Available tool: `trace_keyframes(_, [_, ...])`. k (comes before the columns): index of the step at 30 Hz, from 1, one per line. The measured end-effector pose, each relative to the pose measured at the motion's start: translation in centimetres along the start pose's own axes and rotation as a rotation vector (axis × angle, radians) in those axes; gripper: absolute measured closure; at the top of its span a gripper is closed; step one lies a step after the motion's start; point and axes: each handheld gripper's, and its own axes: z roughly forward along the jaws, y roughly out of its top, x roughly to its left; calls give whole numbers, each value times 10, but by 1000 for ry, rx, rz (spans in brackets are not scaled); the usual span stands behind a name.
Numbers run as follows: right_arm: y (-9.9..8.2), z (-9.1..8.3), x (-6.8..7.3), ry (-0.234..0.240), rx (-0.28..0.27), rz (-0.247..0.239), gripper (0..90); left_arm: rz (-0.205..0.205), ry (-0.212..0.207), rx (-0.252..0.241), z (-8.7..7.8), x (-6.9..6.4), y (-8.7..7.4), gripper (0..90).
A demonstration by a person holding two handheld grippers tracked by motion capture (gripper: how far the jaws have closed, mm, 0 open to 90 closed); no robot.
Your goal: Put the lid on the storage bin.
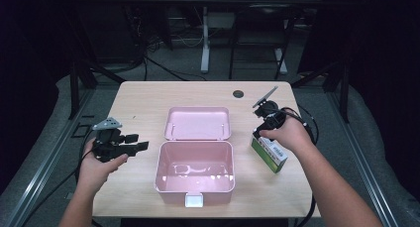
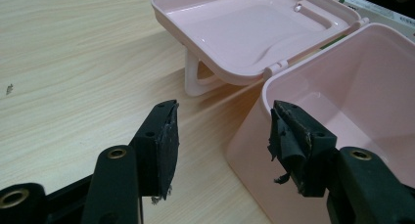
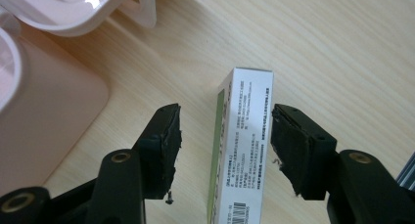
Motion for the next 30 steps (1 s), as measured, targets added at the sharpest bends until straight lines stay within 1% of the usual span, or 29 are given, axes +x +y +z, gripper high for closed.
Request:
trace_keyframes(1, [0, 1, -1, 4, 6, 5, 448, -7, 1, 0, 0, 0, 0, 440])
trace_keyframes(4, [0, 3, -4, -1, 30, 19, 454, -9, 2, 0, 0, 0, -1, 440])
trace_keyframes(5, [0, 4, -5, -6, 40, 15, 456, -7, 2, 1, 0, 0, -1, 440])
trace_keyframes(8, [0, 6, -9, -11, 65, 23, 469, -9, 2, 0, 0, 1, -1, 440])
trace_keyframes(10, [0, 7, -11, -15, 71, 23, 473, -10, 1, -1, 0, 1, -1, 440])
trace_keyframes(16, [0, 11, -14, -6, 113, 43, 503, -13, 1, 3, 1, 1, -1, 440])
trace_keyframes(23, [-2, 18, -17, 1, 169, 28, 520, -10, 2, 4, 1, 2, -1, 440])
trace_keyframes(26, [-2, 21, -18, 9, 178, 27, 516, -14, 3, 3, 1, 2, -1, 440])
trace_keyframes(28, [-2, 22, -19, 10, 193, 24, 516, -15, 3, 3, 1, 2, -1, 440])
trace_keyframes(30, [-2, 23, -19, 10, 195, 25, 516, -15, 3, 5, 1, 2, -1, 440])
